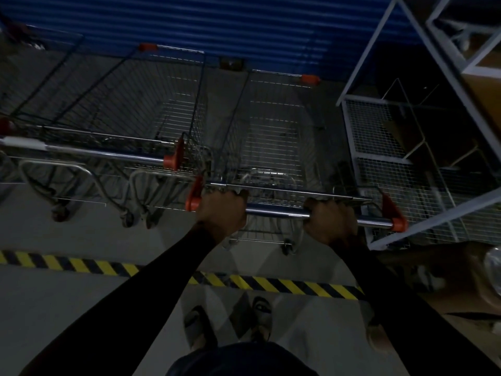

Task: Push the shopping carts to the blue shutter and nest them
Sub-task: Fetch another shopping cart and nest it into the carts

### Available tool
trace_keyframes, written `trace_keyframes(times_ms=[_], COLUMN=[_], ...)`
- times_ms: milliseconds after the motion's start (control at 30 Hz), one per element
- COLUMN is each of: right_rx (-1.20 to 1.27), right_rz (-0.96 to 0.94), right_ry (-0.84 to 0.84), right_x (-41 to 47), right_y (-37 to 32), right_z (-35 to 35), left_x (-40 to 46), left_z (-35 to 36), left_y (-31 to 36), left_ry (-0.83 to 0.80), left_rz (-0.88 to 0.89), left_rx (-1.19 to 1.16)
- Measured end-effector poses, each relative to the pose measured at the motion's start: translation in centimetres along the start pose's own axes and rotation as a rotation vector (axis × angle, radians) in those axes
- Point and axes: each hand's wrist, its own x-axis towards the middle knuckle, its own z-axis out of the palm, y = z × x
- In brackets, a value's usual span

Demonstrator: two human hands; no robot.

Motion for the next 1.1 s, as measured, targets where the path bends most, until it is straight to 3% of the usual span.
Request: trace_keyframes(times_ms=[667, 1100], right_rx=[-0.010, -0.001], right_rz=[-0.025, 0.002], right_ry=[0.056, 0.034], right_x=[-1.8, -1.7], right_y=[0.7, 0.4], right_z=[0.2, 0.4], left_x=[-1.5, -1.5], left_z=[0.7, 0.3], left_y=[1.5, 1.0], left_ry=[0.080, 0.017], left_rz=[-0.085, -0.071], left_rx=[-0.009, 0.006])
